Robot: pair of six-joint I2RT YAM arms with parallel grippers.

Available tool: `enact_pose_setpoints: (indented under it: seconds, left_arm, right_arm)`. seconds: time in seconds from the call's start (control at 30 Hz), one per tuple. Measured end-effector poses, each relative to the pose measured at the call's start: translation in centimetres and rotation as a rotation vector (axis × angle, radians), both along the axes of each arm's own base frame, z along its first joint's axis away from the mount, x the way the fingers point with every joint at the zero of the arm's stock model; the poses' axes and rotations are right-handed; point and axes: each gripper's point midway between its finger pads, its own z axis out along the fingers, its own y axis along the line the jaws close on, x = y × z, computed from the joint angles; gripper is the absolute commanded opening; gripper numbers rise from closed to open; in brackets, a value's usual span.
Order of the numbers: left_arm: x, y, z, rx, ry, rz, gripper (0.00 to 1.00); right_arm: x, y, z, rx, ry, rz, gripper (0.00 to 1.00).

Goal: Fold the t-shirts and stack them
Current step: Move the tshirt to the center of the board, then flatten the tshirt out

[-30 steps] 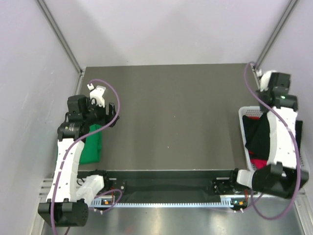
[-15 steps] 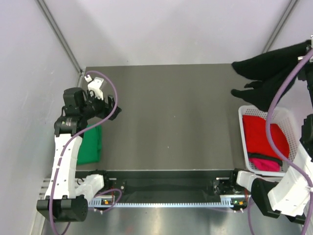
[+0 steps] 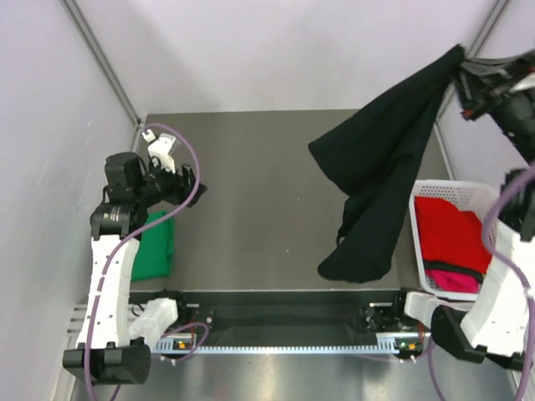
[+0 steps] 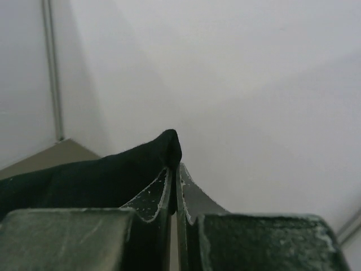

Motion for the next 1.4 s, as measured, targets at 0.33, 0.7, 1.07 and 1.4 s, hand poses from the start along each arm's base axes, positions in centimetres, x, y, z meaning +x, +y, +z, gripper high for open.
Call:
enact_pose_setpoints:
  seconds: [0.33,0.7,1.07,1.4]
  left_arm:
    - [-0.9,-0.9,-0.8,-0.025,0.019,-0.055,0.67]
    - [-1.5,-1.1,-3.5,-0.018,0.077,-0.088,0.66]
    - [0.0,-0.2,-5.8,0.033,0.147,-0.067,0.66]
    - [0.9,0.5,-7.1,0.058,0.192,-0.035,0.66]
  right_arm:
    - [18.8,5.1,-32.4,-0.183,0.8,0.07,0.47]
    - [5.4,9.0,-42.8,-0.72,0.857,0.28,0.5]
    - [-6.6,7.4,-55.6,-0.991,1.03,0.531,0.53]
    - [-11.7,13.4,-57.5,-1.184,0.935,0.791,0.62]
